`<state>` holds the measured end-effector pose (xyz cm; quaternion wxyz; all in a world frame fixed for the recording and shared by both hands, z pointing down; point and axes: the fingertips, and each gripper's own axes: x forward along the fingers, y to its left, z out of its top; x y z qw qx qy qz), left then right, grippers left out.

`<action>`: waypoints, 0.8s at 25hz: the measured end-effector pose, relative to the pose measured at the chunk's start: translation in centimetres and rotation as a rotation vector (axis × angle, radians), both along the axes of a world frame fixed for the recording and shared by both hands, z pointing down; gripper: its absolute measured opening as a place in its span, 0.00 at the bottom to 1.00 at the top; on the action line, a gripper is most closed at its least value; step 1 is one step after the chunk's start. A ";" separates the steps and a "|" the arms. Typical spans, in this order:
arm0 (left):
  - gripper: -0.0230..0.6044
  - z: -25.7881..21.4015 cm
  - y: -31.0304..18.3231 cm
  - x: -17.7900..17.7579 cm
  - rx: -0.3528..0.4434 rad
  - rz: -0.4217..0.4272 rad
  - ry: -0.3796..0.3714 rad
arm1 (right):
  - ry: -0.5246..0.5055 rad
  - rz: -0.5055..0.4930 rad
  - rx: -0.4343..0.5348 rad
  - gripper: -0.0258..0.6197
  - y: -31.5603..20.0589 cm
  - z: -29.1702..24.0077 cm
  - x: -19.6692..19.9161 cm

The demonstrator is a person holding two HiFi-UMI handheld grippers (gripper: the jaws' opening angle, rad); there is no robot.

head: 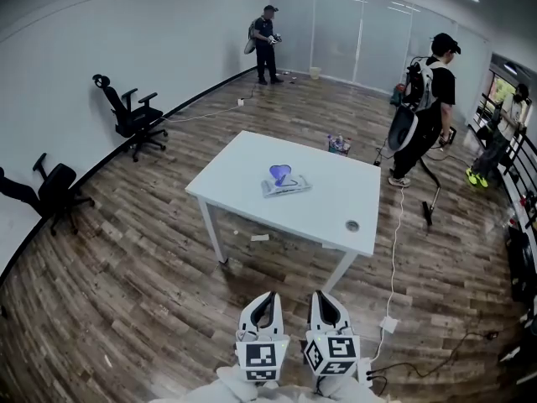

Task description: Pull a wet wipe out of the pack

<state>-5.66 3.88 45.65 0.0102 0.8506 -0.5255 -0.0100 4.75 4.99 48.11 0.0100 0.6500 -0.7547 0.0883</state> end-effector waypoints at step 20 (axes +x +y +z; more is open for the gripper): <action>0.04 0.0 0.1 -0.5 -0.001 -0.022 0.001 | -0.015 -0.012 -0.048 0.05 -0.9 0.8 -0.1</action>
